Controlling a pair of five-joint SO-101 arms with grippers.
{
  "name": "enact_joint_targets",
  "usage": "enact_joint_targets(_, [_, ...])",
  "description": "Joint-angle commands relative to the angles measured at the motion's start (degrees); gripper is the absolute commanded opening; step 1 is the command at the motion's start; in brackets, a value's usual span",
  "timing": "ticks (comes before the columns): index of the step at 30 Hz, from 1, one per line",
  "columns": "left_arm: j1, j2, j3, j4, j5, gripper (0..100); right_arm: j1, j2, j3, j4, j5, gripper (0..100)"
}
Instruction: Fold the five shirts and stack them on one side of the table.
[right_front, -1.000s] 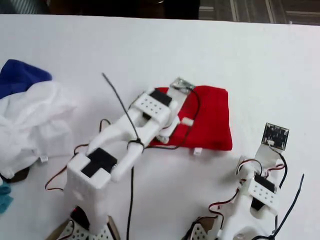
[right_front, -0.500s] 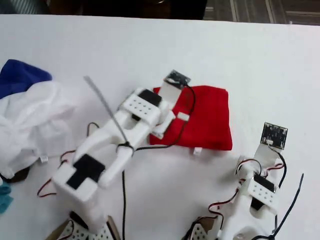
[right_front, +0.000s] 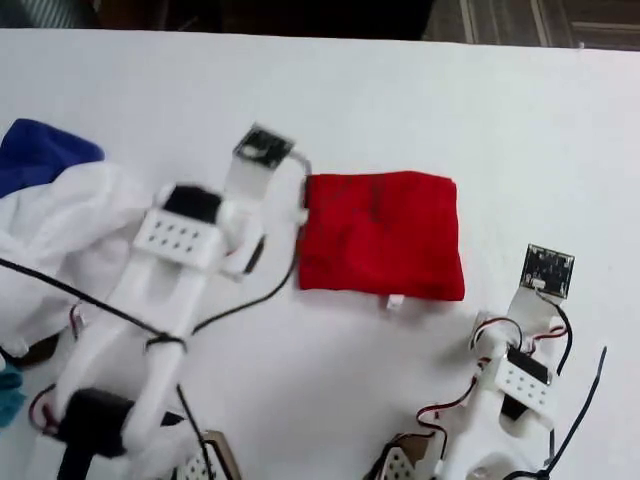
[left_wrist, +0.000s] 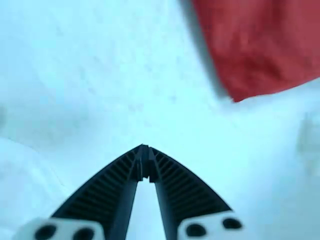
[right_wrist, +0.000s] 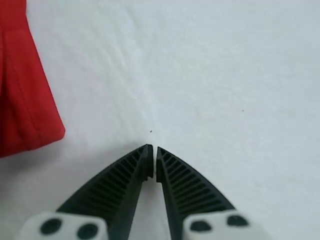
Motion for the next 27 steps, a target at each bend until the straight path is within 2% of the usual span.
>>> enact_joint_targets(1, [-6.07, -6.15, 14.46, -11.34, -3.96, 3, 0.66, -1.71, -1.41, -0.31, 0.35, 1.9])
enact_joint_targets(5, [-10.55, -9.41, 26.24, -20.31, -4.13, 3, 4.18, -1.71, -8.97, 10.68, 0.0, 2.0])
enact_joint_targets(7, [-11.78, -10.73, 30.2, -22.77, -4.13, 3, 2.95, -1.27, -15.38, 16.4, 0.0, 2.0])
enact_joint_targets(10, [-13.36, -12.22, 34.07, -26.37, -4.04, 3, -3.03, -1.1, -27.25, 26.24, 0.35, 2.1])
enact_joint_targets(14, [-14.68, -13.36, 35.74, -28.92, -4.04, 3, -14.46, -0.92, -42.29, 37.32, -0.09, 2.1])
enact_joint_targets(19, [-14.77, -13.27, 35.38, -29.27, -4.48, 3, -28.97, 7.52, -52.4, 42.51, -0.18, 2.1])
enact_joint_targets(22, [-14.86, -13.19, 35.82, -32.26, -4.48, 3, -31.34, 17.45, -54.15, 42.51, -0.18, 2.0])
enact_joint_targets(27, [-14.86, -13.19, 36.97, -33.58, -4.48, 3, -31.43, 29.67, -54.24, 45.58, -0.18, 2.0])
